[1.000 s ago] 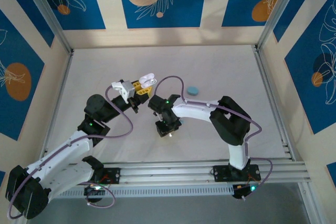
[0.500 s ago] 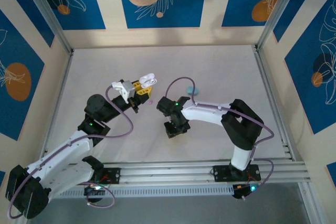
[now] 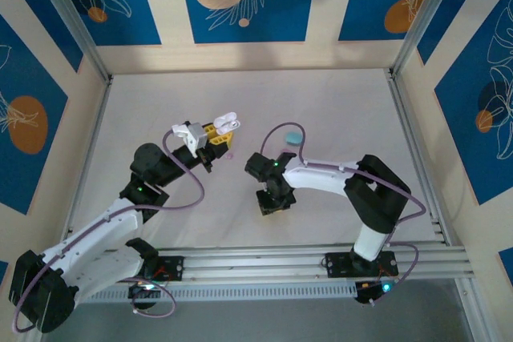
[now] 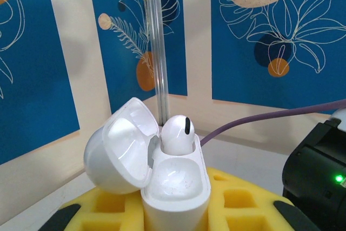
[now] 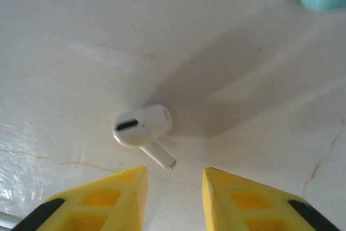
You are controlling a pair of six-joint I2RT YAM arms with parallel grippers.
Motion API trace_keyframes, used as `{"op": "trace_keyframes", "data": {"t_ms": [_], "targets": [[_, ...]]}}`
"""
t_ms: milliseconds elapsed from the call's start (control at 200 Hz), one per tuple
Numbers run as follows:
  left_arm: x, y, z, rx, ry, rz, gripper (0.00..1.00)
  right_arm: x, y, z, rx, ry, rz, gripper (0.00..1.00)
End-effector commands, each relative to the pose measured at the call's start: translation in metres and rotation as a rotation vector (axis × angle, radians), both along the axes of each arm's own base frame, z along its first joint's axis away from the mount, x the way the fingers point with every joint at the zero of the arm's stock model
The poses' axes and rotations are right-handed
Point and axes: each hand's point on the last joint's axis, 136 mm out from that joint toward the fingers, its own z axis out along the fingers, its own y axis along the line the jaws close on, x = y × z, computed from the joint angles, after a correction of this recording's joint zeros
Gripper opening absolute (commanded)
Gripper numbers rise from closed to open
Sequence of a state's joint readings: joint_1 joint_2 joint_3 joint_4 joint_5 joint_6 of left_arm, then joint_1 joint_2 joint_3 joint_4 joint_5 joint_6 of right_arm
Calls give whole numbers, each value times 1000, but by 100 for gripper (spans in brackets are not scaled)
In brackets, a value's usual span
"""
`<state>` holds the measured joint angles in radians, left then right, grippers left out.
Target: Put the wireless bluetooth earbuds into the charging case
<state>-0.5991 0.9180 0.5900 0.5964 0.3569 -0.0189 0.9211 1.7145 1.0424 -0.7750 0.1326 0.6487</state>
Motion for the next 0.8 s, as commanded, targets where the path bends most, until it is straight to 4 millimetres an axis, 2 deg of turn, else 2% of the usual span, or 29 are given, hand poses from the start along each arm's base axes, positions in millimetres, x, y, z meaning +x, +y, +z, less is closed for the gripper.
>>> {"op": "trace_keyframes", "data": {"t_ms": [0, 110, 340, 795], "targets": [[-5, 1, 15, -21, -40, 1, 18, 2, 8, 17, 79, -12, -43, 35], [-5, 1, 18, -30, -45, 1, 18, 7, 14, 23, 108, -34, -19, 40], [-7, 3, 21, -33, -49, 2, 18, 18, 16, 18, 45, -38, 64, 48], [-5, 2, 19, -32, -44, 4, 18, 24, 23, 0, -12, -4, 158, 47]]}}
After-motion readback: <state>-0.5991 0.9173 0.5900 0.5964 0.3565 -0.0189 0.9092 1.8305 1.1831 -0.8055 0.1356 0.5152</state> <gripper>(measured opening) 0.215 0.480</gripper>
